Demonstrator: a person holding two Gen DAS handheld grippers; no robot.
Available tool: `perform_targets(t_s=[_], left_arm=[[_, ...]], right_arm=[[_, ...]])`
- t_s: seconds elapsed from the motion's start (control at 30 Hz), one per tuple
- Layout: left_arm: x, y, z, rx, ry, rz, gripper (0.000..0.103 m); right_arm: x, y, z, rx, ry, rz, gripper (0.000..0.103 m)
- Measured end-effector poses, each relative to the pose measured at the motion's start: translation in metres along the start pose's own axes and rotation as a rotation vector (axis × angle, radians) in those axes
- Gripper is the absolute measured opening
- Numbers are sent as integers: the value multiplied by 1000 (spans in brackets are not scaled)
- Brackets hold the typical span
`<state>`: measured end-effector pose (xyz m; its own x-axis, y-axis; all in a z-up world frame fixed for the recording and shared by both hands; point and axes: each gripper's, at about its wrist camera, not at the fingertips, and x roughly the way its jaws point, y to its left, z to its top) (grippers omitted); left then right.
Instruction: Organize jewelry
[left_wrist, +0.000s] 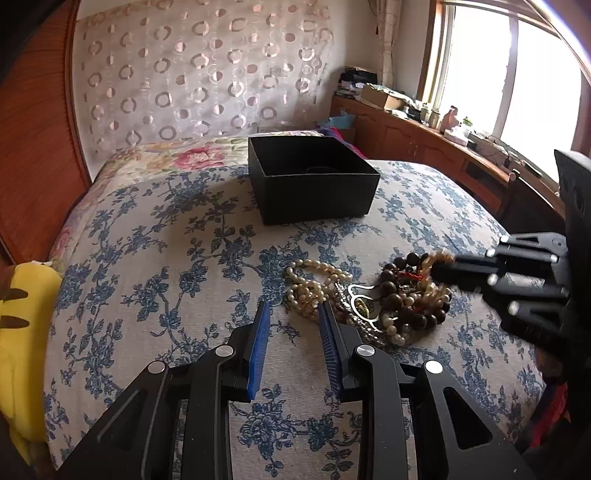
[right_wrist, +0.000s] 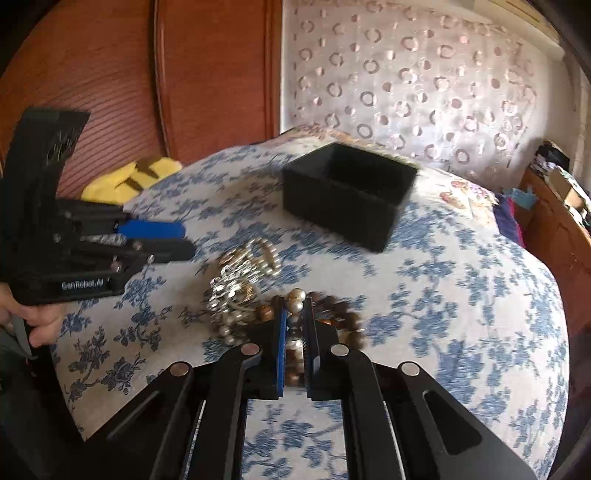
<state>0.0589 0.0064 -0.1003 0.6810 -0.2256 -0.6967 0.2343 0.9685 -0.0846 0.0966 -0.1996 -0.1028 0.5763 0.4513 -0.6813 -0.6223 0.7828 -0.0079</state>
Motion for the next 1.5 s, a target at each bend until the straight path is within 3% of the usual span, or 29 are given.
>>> perform_targets(t_s=[0.33, 0.77, 1.07, 1.17, 1.43, 1.5], left_arm=[[5, -16, 8, 15, 5, -49, 26], [33, -32, 13, 32, 62, -75, 26], [40, -36, 7, 46, 79, -57, 23], [34, -33, 6, 31, 50, -21, 14], [15, -31, 10, 19, -18, -25, 11], [10, -31, 11, 13, -32, -32, 7]], right_arm=[[-52, -42, 18, 51, -129, -115, 9], [-99, -74, 27, 86, -228, -200, 9], [-111, -86, 26, 101, -243, -228, 9], [-111, -87, 25, 102, -243, -225, 9], [-101, -88, 24, 113, -222, -212, 9], [-99, -89, 24, 117, -217, -207, 9]])
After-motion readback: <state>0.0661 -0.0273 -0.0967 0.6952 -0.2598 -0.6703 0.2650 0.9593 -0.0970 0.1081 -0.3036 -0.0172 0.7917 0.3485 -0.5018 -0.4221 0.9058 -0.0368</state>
